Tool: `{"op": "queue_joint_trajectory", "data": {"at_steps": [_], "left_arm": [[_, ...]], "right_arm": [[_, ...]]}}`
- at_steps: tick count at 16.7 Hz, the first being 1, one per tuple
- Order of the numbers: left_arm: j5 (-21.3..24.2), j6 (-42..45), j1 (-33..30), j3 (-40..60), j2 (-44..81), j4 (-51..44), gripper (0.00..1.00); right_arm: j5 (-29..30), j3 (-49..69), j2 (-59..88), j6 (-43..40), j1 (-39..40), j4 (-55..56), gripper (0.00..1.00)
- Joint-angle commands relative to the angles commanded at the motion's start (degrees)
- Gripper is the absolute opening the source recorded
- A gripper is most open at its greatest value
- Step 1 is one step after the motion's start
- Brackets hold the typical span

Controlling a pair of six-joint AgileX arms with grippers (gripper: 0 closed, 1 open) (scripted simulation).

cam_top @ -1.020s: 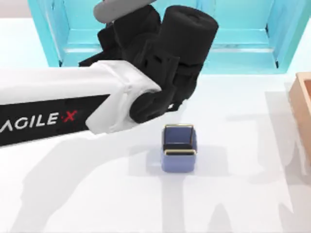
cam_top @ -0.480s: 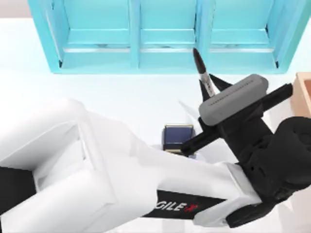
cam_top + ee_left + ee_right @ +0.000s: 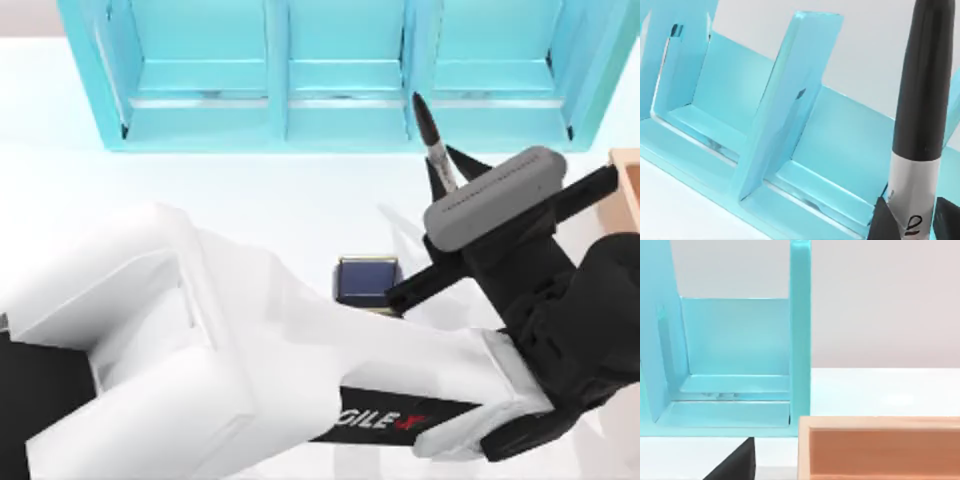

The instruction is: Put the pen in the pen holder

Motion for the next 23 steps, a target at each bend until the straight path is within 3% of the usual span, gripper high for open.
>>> {"op": "queue_joint_trajectory", "data": {"at_steps": [9, 15, 23], "left_arm": [[-2.80, -1.71, -0.05, -3.46, -7.26, -22.95, 0.00], [-3.05, -1.60, -0.15, -4.10, -7.70, -24.96, 0.00], [-3.05, -1.60, -0.15, -4.10, -7.70, -24.96, 0.60]], "right_arm": [[0.00, 0.00, 0.00, 0.00, 0.00, 0.00, 1.00], [0.00, 0.00, 0.00, 0.00, 0.00, 0.00, 1.00], [0.00, 0.00, 0.00, 0.00, 0.00, 0.00, 1.00]]}}
